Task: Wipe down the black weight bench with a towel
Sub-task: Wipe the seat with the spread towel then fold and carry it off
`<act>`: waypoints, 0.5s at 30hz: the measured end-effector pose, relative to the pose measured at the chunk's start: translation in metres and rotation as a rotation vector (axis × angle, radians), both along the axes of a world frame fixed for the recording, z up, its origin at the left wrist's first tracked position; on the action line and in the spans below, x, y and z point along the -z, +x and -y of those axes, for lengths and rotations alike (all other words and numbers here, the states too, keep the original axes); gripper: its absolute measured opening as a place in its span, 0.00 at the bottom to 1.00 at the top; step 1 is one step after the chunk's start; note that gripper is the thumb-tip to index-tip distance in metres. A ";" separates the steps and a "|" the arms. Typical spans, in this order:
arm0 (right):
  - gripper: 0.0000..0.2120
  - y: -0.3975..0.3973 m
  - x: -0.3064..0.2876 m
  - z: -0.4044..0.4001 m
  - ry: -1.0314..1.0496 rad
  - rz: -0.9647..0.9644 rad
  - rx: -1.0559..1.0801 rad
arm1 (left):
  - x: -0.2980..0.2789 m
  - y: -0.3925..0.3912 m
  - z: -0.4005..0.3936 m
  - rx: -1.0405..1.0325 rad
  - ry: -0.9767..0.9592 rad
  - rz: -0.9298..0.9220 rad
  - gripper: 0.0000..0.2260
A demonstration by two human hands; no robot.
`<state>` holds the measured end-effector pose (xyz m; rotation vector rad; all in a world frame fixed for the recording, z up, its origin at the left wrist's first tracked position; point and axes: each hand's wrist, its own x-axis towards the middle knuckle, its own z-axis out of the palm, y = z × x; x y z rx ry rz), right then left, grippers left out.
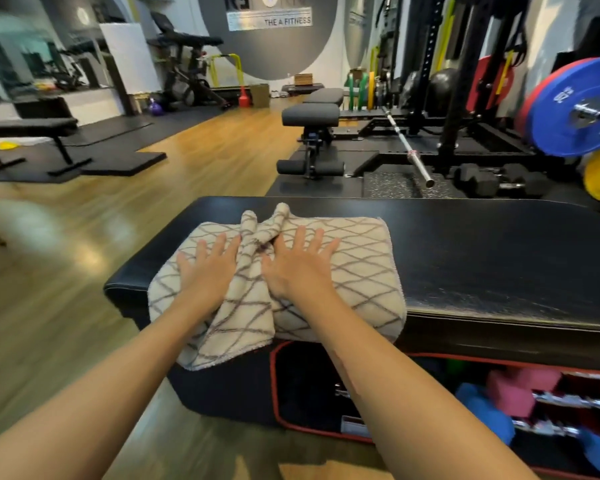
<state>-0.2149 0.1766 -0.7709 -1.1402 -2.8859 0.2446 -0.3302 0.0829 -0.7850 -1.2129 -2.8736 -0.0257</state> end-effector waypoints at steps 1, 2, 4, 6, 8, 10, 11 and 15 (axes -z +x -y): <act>0.32 -0.011 -0.001 0.005 -0.003 0.005 -0.011 | 0.001 -0.011 0.006 -0.021 0.000 0.001 0.28; 0.32 -0.022 -0.001 0.010 -0.006 0.008 -0.023 | 0.003 -0.023 0.013 -0.042 0.001 -0.004 0.28; 0.32 -0.041 -0.002 0.017 -0.015 0.001 -0.050 | 0.005 -0.043 0.024 -0.077 -0.014 -0.020 0.28; 0.32 -0.057 -0.003 0.019 -0.022 -0.008 -0.077 | 0.004 -0.056 0.031 -0.103 -0.026 -0.017 0.30; 0.33 -0.070 -0.003 0.017 -0.026 0.002 -0.090 | -0.001 -0.064 0.031 -0.122 -0.030 0.019 0.34; 0.32 -0.082 -0.004 0.013 -0.030 0.021 -0.096 | -0.005 -0.072 0.027 -0.140 -0.027 0.042 0.32; 0.32 -0.088 -0.005 0.010 -0.035 0.028 -0.101 | -0.006 -0.076 0.024 -0.147 -0.023 0.047 0.31; 0.32 -0.112 -0.007 -0.002 -0.041 0.048 -0.114 | -0.008 -0.095 0.012 -0.164 -0.024 0.076 0.29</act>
